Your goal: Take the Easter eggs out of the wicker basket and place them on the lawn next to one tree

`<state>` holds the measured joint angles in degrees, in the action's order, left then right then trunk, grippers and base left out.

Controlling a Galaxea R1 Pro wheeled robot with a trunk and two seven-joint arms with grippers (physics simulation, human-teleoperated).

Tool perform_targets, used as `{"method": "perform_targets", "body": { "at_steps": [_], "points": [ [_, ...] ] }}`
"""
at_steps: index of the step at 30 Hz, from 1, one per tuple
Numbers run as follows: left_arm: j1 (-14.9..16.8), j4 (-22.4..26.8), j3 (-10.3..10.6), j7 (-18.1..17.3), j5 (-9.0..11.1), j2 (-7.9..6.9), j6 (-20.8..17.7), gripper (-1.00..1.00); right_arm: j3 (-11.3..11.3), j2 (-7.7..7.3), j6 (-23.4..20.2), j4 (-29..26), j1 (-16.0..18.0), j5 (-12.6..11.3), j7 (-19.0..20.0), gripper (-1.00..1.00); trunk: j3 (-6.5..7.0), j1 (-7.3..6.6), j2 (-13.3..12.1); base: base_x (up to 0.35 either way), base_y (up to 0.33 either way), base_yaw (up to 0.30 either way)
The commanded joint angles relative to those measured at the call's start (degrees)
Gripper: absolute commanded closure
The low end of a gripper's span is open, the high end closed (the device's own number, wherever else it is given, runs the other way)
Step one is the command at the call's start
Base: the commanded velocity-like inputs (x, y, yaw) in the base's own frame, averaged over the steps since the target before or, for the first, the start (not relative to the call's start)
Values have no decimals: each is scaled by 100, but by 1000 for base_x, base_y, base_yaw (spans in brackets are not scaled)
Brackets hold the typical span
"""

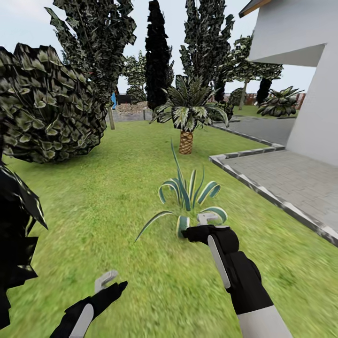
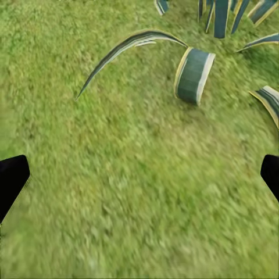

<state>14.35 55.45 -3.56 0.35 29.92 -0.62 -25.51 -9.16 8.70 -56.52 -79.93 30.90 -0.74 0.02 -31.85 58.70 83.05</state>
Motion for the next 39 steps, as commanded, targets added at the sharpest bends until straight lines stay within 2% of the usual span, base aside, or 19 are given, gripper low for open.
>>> {"method": "perform_targets", "body": {
  "at_steps": [1, 8, 15, 20, 28, 39],
  "points": [
    [16, 5, 12, 8, 40, 3, -63, -100, 1, 1, -25, -6, 4, -5, 2, -100, -6, 3, 3, 330, 0, 246],
    [212, -49, 288, 81, 40, 5, -185, -100, 1, -1, -30, -23, 4, -5, 10, -100, -6, 3, 3, 330, 0, 193],
    [646, -440, 382, 104, 41, 15, -204, -100, 2, -3, -34, -156, -4, -5, 15, -100, -6, 3, 3, 330, 0, 38],
    [779, -626, 434, 112, 41, 17, -202, -100, 2, 0, -34, -175, -6, -5, 16, -100, -6, 3, 3, 330, 0, 6],
    [822, -698, 463, 116, 40, 18, -200, -100, 0, 0, -34, -182, -7, -13, 16, -100, -6, 3, 3, 330, 0, 10],
    [824, -727, 470, 115, 40, 18, -200, -100, -7, 1, -34, -181, -9, -14, 16, -100, -6, 3, 3, 330, 0, 217]
  ]
}}
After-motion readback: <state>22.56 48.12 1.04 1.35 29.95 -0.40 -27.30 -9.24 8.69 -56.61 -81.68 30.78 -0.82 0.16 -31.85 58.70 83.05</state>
